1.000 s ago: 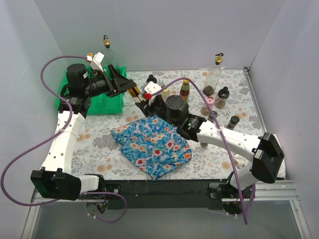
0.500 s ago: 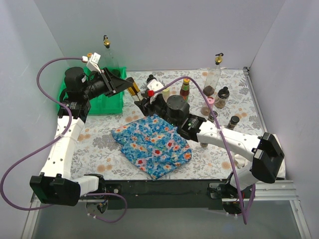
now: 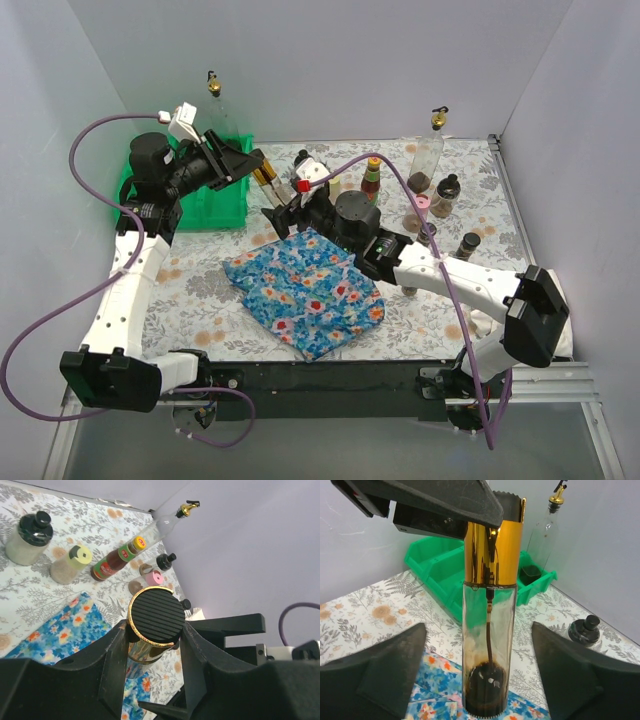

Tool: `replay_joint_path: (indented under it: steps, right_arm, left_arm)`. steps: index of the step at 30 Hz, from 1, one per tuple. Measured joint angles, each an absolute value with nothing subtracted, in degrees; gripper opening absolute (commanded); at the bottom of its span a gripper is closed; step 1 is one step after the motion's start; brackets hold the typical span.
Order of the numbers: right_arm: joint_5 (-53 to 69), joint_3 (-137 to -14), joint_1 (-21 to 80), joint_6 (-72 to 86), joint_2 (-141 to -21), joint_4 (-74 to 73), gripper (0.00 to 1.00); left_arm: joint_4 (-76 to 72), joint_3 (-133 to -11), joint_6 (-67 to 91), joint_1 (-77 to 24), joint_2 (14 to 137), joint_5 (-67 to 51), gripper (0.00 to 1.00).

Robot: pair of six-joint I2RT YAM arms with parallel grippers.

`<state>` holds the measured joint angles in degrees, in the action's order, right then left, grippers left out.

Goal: Organize the condiment bottles
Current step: Place the bottle in the storage box.

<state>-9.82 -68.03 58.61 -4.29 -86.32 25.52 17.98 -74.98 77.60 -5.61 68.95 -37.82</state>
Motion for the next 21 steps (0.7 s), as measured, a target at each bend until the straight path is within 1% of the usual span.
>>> replay_joint_path:
  steps: [4,8,14,17,21]
  right_arm:
    - [-9.67,-67.46,58.50,-4.47,-85.47,25.43,0.99]
    - [-9.91,-64.53,58.41,-4.45,-80.95,24.67,0.99]
    - [-12.47,-55.29,57.95,-3.09,-66.32,24.10,0.99]
    - [-13.65,-51.31,57.76,-2.07,-58.94,24.05,0.99]
    - [-14.09,-48.90,57.74,-0.69,-52.12,23.51,0.99]
  left_arm:
    - [18.94,-76.29,76.47,-5.58,69.65,-34.72,0.00]
    - [23.27,-81.41,72.44,-5.67,71.90,-27.79,0.00]
    - [29.65,-92.23,64.16,-5.04,76.55,-13.06,0.00]
    - [29.45,-93.19,60.45,-4.05,77.47,-5.56,0.00]
    - [27.73,-93.21,57.78,0.30,80.34,-0.08,0.00]
